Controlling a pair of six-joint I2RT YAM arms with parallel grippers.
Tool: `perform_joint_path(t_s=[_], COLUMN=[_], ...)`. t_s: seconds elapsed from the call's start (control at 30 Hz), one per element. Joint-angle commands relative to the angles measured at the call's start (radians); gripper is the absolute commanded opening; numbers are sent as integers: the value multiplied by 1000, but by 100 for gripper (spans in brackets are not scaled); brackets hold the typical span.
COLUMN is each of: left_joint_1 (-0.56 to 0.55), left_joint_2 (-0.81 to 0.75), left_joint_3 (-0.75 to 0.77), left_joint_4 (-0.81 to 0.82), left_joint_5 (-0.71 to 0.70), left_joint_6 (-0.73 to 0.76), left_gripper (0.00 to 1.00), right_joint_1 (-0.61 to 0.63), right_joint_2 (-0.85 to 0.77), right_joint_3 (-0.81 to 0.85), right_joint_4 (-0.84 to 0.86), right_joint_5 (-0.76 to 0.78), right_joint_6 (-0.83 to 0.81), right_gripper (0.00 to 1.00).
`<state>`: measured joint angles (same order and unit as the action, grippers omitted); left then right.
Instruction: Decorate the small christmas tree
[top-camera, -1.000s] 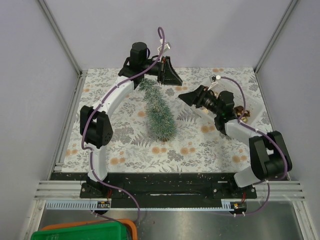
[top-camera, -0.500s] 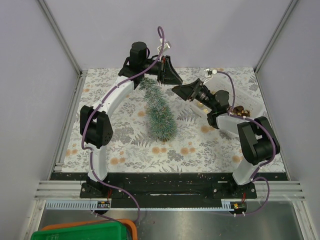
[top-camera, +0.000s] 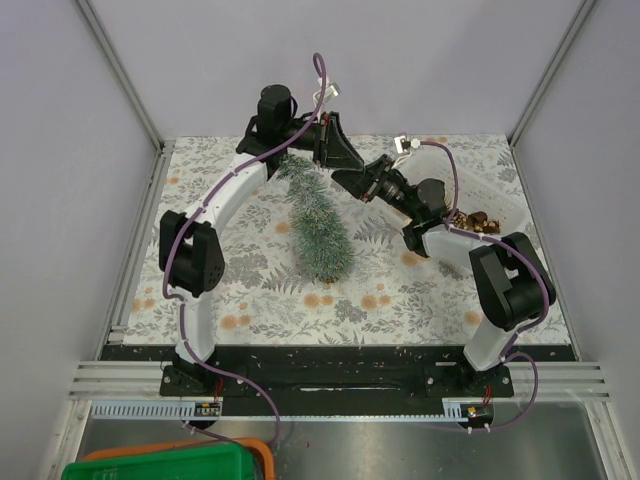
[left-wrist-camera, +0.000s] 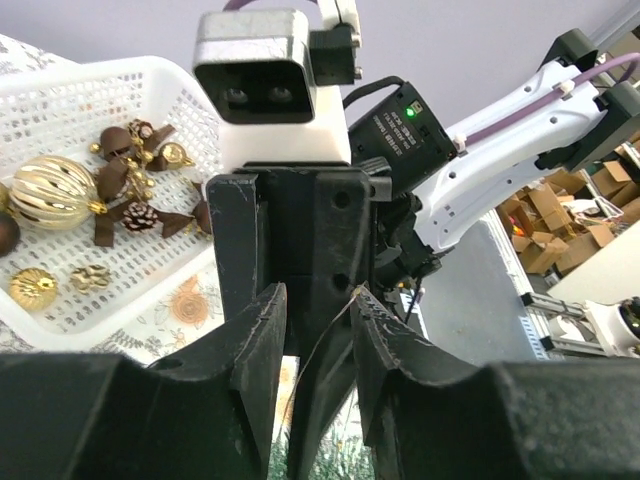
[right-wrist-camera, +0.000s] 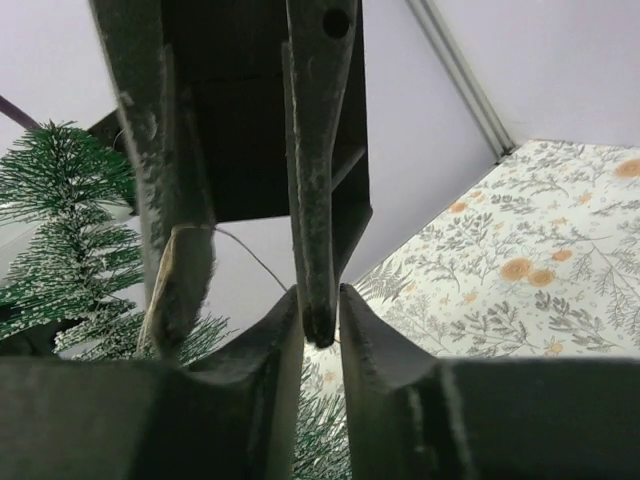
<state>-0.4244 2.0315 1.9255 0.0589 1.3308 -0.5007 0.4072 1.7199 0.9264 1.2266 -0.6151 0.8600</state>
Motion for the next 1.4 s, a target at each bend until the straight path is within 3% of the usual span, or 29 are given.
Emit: perform_joint_path(t_s=[0.0, 0.03, 0.07, 0.17, 0.3, 0.57, 0.83, 1.2, 1.37], left_joint_1=[-13, -13, -13, -2, 39, 159, 187, 190, 191], left_joint_2=[-88, -99, -106, -135, -203, -332, -404, -488, -517], left_joint_3=[-20, -25, -29, -45, -83, -69, -140, -220, -244], left_joint_4=[82, 88, 94, 102, 87, -300, -301, -249, -261], left_joint_5=[57, 59, 62, 47, 12, -70, -50, -4, -33], left_joint_6=[-64, -71, -78, -87, -61, 270, 284, 267, 300], left_gripper=[47, 67, 99, 99, 99, 99, 99, 99, 99], right_joint_1=[8, 8, 8, 8, 8, 8, 62, 289, 384], right_joint_2=[-14, -23, -34, -95, -222, -522, -677, -925, -919], right_joint_3=[-4, -17, -29, -72, -142, -213, -273, -308, -282], right_joint_4=[51, 45, 34, -39, -260, -732, -950, -1220, -1285], right_joint_5=[80, 83, 84, 94, 133, 275, 327, 472, 463], right_joint_6=[-41, -45, -58, -111, -246, -427, -431, -424, -398], right_gripper=[23, 19, 16, 10, 3, 0, 0, 0, 0])
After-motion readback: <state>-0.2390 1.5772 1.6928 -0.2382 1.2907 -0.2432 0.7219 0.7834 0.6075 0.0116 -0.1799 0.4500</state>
